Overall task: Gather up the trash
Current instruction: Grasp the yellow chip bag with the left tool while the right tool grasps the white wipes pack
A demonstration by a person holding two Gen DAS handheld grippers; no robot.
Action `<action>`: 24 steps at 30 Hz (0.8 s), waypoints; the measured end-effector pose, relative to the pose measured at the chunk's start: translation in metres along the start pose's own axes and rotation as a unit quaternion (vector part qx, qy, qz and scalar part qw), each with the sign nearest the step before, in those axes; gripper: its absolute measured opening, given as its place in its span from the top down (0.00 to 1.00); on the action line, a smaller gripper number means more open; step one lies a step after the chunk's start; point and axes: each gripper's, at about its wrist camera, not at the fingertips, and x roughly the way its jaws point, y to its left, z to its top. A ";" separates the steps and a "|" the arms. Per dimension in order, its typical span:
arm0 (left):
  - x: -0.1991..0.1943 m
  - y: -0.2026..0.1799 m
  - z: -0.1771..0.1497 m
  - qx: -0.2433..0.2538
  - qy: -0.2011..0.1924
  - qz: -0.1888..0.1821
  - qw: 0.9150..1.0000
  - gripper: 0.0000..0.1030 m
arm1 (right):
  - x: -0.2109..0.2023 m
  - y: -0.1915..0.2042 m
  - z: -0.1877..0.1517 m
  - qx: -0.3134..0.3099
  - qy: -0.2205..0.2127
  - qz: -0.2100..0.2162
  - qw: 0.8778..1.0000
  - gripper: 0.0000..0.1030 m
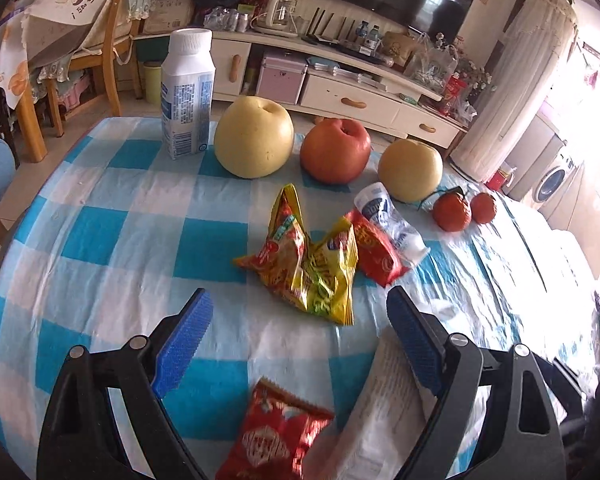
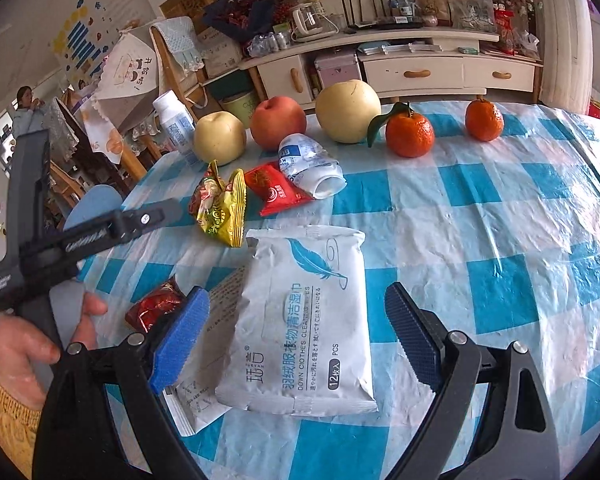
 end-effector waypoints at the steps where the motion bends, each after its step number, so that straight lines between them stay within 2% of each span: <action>1: 0.009 0.001 0.007 -0.006 0.002 -0.005 1.000 0.15 | 0.001 -0.001 0.001 -0.002 0.000 0.001 1.000 0.13; 4: 0.029 0.002 0.019 0.003 0.020 -0.026 0.999 0.15 | 0.006 -0.006 0.002 -0.002 0.004 -0.005 1.000 0.13; 9: 0.047 -0.018 0.022 0.083 0.041 -0.034 0.995 0.15 | 0.011 -0.015 0.003 0.012 0.010 0.004 1.000 0.13; 12: 0.059 -0.028 0.021 0.116 0.057 -0.010 0.992 0.15 | 0.014 -0.017 0.003 0.015 0.011 0.009 1.000 0.13; 17: 0.086 -0.037 0.020 0.145 0.113 0.023 0.983 0.15 | 0.021 -0.019 0.001 0.015 0.020 0.010 1.000 0.13; 24: 0.084 -0.044 0.017 0.149 0.102 0.059 0.982 0.35 | 0.035 -0.013 -0.003 -0.004 0.036 0.003 0.999 0.13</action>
